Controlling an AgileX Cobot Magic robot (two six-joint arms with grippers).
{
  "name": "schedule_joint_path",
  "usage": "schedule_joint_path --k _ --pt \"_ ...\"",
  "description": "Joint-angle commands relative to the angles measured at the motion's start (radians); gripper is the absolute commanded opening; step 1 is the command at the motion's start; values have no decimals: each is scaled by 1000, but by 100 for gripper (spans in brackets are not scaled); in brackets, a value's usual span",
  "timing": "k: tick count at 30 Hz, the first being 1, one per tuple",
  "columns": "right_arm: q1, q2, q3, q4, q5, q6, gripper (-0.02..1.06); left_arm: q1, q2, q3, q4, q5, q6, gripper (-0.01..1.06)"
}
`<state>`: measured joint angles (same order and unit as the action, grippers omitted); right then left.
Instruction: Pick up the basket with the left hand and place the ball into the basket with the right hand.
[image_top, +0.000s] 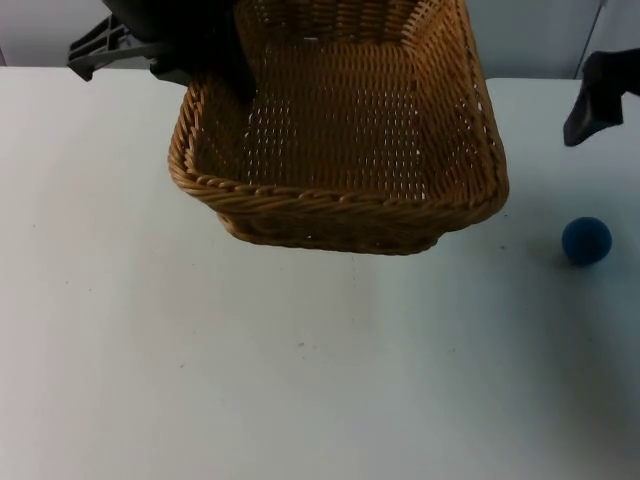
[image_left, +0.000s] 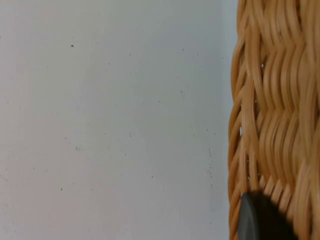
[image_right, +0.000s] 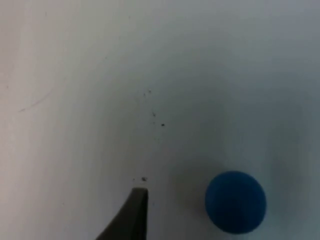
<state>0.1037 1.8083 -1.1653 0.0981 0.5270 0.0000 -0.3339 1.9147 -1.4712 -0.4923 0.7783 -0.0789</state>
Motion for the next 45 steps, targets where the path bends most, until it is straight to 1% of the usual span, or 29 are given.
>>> schedule_joint_path --k 1,6,10,20,23,30,33,34,35,37,38,39,40,42,43,44,45 --pt "6 60 -36 5 46 -18 105 5 -17 -5 -21 -16 -1 0" --pt "9 139 -67 11 44 -26 105 5 -17 -5 -21 -14 -1 0" --pt "9 191 -94 11 67 -26 105 5 -15 -5 -21 -14 1 0" --pt "9 242 -94 0 79 -26 104 5 -13 -5 -21 -12 1 0" --pt "9 244 -94 -24 62 0 102 5 -11 -5 -21 -13 1 0" --pt "9 254 -94 -26 60 -7 102 5 -11 -5 -21 -13 1 0" --pt "9 272 -94 -26 62 -7 97 5 -11 -5 -21 -13 1 0" --pt "9 272 -94 -26 62 -7 97 5 -11 -5 -21 -13 1 0" --pt "9 278 -94 -26 59 -7 91 5 -11 -5 -21 -13 1 0" --pt "9 283 -94 -26 42 0 75 5 -11 -5 -21 -13 1 0" --pt "9 283 -94 -26 21 16 60 5 -11 -5 -21 -13 13 0" --pt "9 283 -94 -26 21 16 60 5 -11 -5 -21 -13 13 0" --pt "9 283 -94 -32 12 37 52 5 -11 -5 -21 -13 18 0" --pt "9 283 -94 -70 7 83 43 5 -11 -5 -21 -13 18 0" --pt "9 285 -94 -78 7 90 40 5 -11 -5 -21 -13 18 0" --pt "9 285 -94 -78 7 90 40 5 -11 -5 -21 -13 18 0" --pt "9 285 -94 -84 9 92 37 5 -11 -5 -21 -13 18 0"
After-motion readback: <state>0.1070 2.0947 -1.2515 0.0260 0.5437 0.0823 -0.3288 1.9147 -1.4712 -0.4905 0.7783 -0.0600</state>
